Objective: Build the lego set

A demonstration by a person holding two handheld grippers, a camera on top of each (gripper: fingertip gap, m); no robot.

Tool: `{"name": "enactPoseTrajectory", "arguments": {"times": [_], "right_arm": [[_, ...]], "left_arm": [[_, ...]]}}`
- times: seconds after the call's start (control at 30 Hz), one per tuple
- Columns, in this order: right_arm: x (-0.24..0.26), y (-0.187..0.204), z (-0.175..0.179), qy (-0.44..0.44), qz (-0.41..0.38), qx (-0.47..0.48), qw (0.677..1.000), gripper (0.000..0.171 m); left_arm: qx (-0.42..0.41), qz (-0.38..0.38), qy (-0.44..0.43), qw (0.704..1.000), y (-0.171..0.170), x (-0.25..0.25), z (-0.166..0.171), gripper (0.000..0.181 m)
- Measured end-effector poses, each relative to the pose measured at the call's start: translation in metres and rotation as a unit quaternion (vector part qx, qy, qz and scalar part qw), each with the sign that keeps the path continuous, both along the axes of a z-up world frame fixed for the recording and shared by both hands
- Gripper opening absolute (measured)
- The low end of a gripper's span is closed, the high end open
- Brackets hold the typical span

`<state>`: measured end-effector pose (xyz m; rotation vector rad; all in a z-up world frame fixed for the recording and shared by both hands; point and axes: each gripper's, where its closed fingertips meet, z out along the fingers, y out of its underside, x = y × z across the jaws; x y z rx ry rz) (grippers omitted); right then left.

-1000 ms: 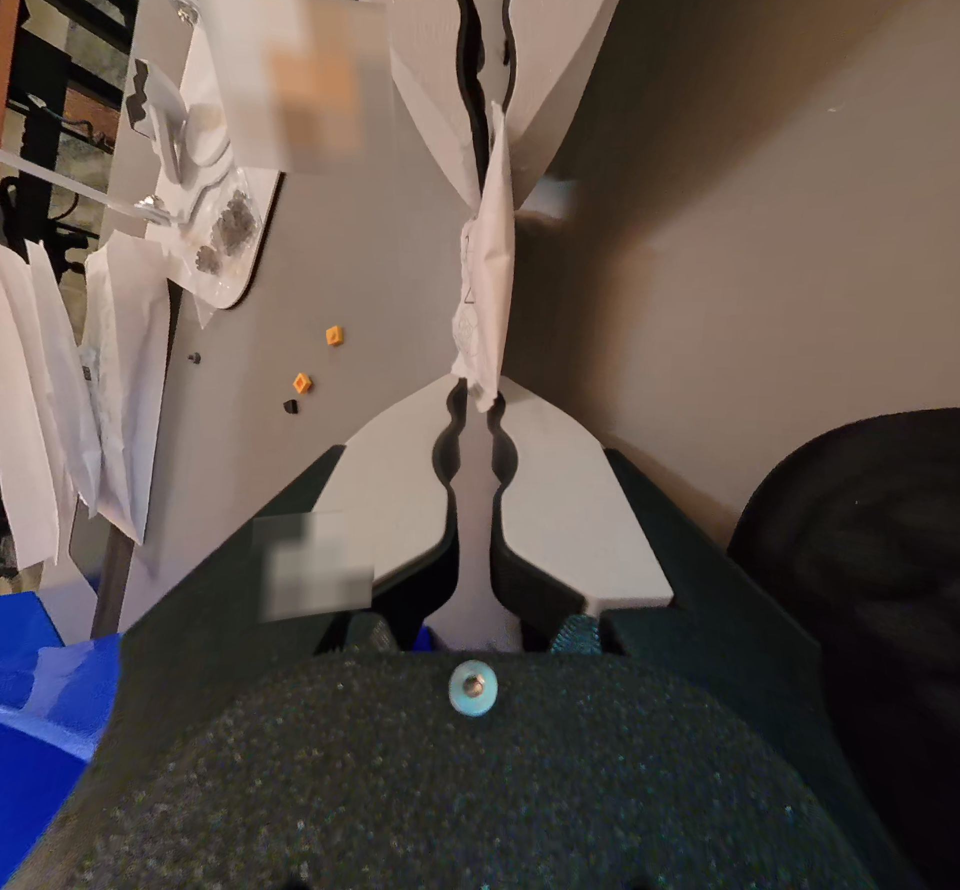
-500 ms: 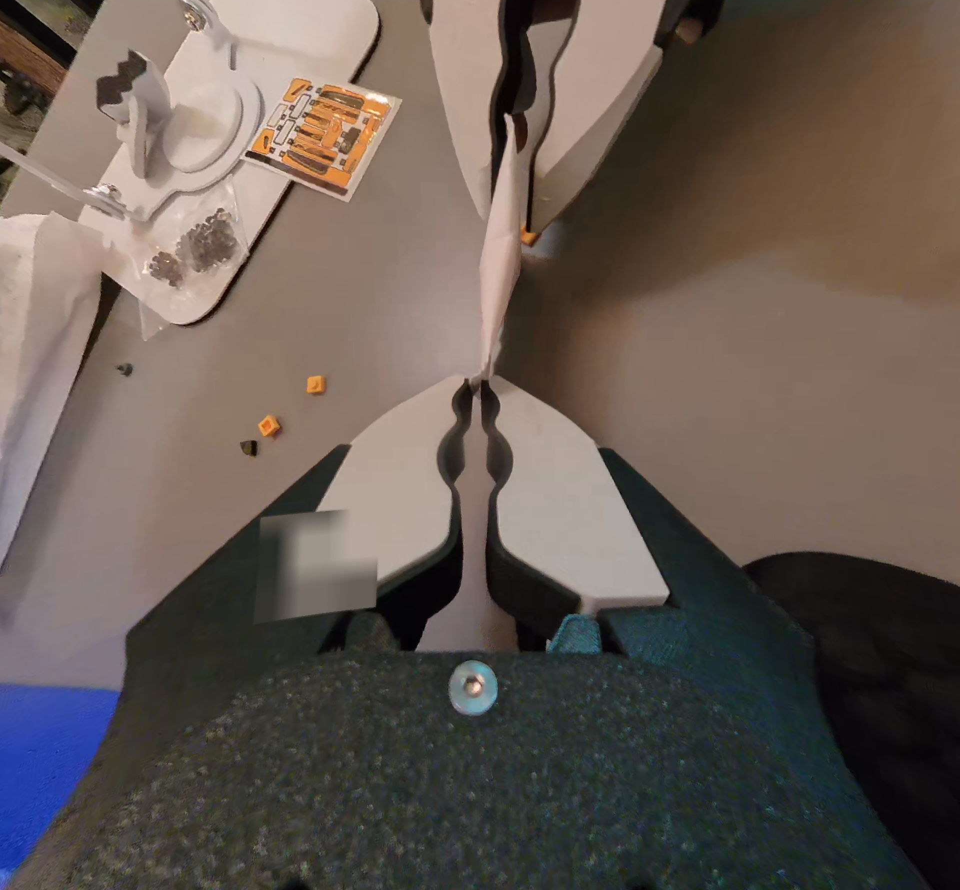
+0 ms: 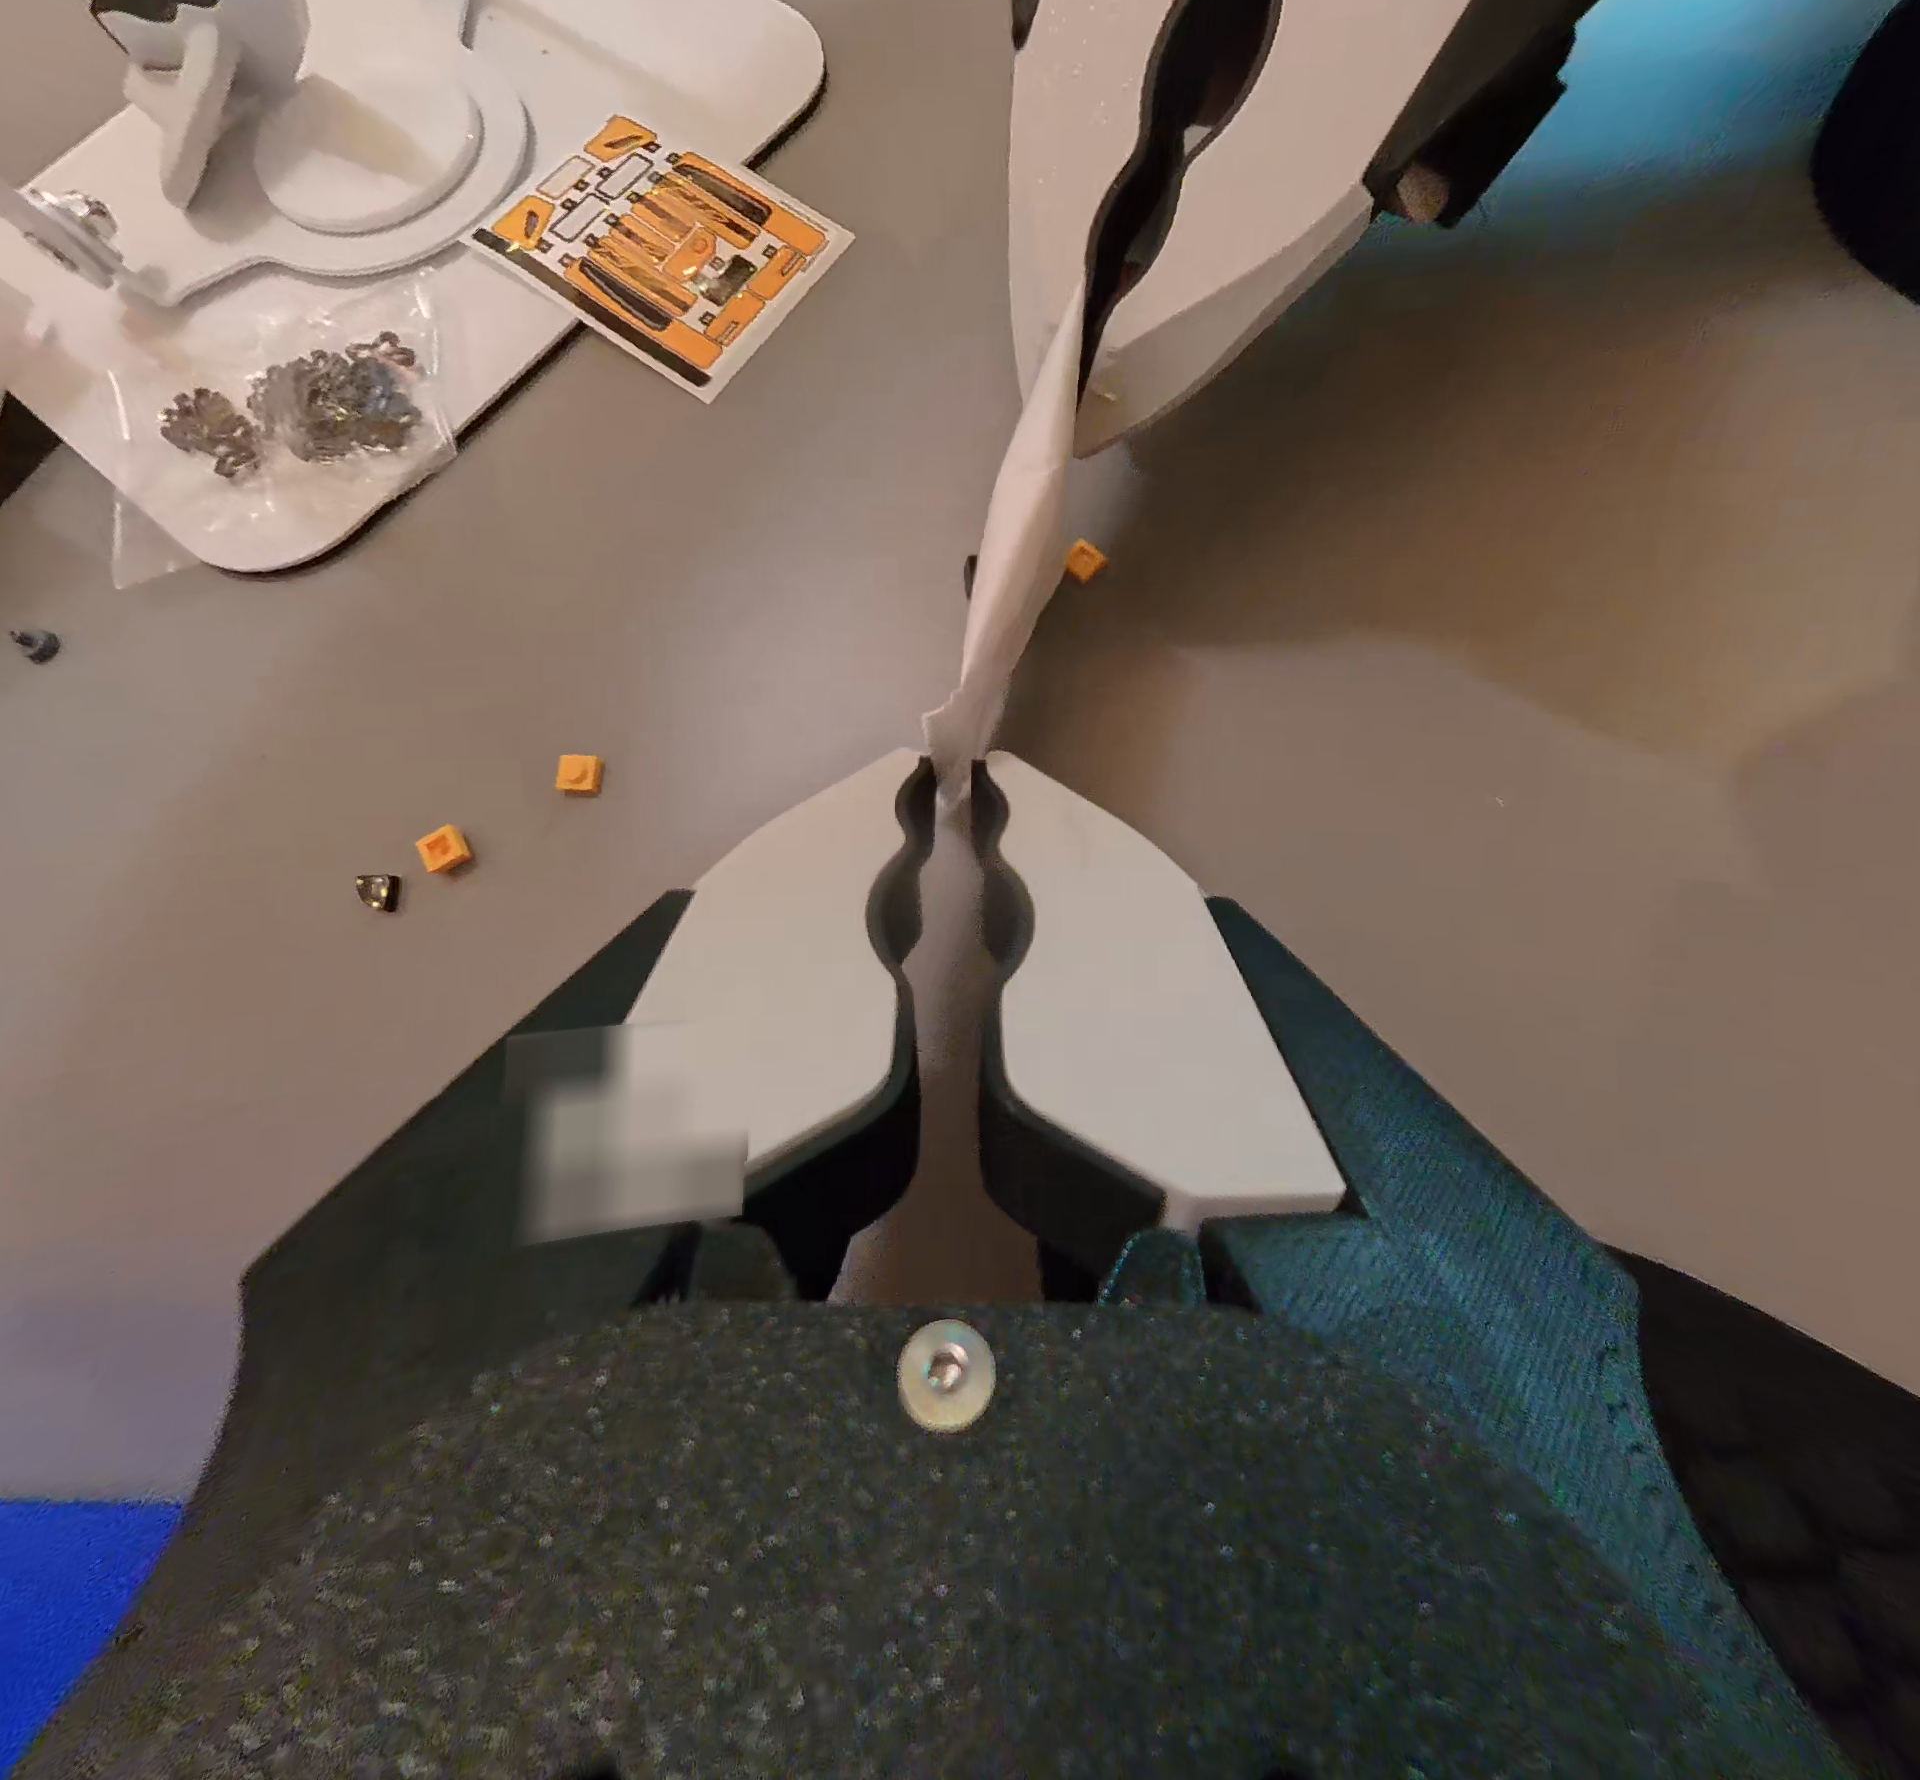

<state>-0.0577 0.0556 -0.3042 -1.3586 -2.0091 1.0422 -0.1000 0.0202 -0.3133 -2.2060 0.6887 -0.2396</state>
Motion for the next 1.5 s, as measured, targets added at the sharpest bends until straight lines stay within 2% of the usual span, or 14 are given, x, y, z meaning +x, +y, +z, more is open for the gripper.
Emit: {"name": "enactPoseTrajectory", "arguments": {"times": [0.3, 0.87, 1.2, 1.33, 1.5], "right_arm": [[0.005, 0.006, -0.002, -0.073, -0.044, -0.106, 0.991, 0.0], [-0.003, 0.003, -0.004, -0.032, -0.043, -0.063, 0.997, 0.0], [0.005, 0.012, -0.003, -0.028, -0.056, -0.091, 0.994, 0.0], [0.008, 0.011, -0.003, -0.03, -0.051, -0.092, 0.994, 0.0], [0.007, 0.007, -0.002, -0.03, -0.044, -0.09, 0.995, 0.0]], "left_arm": [[0.025, 0.041, -0.026, 0.998, 0.01, 0.0, -0.001, 0.003], [0.02, 0.074, -0.034, 0.996, 0.021, 0.0, -0.01, 0.0], [0.017, 0.074, -0.059, 0.995, 0.019, 0.0, -0.01, 0.0], [0.022, 0.067, -0.076, 0.995, 0.018, 0.001, -0.009, 0.011], [0.024, 0.044, -0.083, 0.995, 0.017, 0.01, -0.006, 0.0]]}}
